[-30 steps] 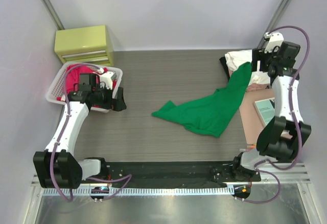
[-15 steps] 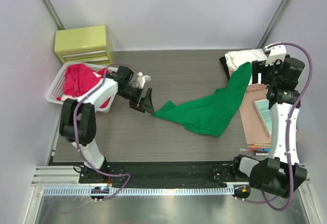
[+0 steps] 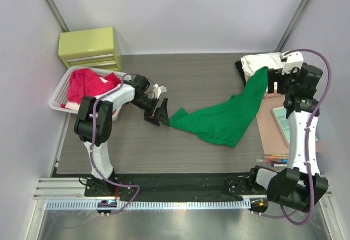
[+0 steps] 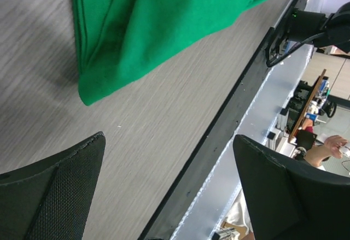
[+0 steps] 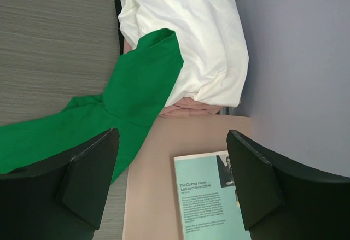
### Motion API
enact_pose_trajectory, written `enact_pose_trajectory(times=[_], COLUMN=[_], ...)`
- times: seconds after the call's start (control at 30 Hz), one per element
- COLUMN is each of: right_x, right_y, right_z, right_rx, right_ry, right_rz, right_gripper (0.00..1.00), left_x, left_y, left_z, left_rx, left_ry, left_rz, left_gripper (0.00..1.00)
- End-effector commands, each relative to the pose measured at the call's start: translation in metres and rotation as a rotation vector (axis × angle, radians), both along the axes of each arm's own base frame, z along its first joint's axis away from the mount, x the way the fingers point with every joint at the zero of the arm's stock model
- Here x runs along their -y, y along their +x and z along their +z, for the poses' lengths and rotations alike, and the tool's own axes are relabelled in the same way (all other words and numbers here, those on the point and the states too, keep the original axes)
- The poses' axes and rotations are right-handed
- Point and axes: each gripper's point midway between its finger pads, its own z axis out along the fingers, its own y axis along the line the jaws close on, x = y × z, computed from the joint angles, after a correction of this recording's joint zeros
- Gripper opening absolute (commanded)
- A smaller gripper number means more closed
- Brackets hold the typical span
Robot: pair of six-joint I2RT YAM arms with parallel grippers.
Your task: Fold and stack the t-shirts
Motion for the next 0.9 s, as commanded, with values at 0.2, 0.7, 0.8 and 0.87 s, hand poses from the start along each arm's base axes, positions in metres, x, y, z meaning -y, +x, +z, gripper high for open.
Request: enact_pose_trajectory(times=[0.2, 0.7, 0.8, 0.87], right_x=[-0.002, -0.002, -0.002, -0.003], right_y=[-0.011, -0.004, -0.004, -0.005], right_z=[0.002, -0.014, -0.016, -0.020], right_rx=[0.028, -0.002, -0.006, -0.012], right_ry=[-0.048, -0.017, -0.013, -0.013], right_rz=[0.010, 0.013, 0.017, 0.019], right_gripper=[0.85, 0.84, 0.84, 0.84], left_x=[0.018, 0.026, 0.020, 0.014], left_y=[0.049, 0.042, 0.047, 0.060], left_z=[-0.016, -0.024, -0.021, -0.005], left_rx=[0.043, 0.026, 0.091, 0.210], left_ry=[0.011, 0.033, 0.067, 0.104], left_rz=[0.058, 0.036, 0.035, 0.043], left_gripper=[1.00, 0.00, 0.00, 0.00])
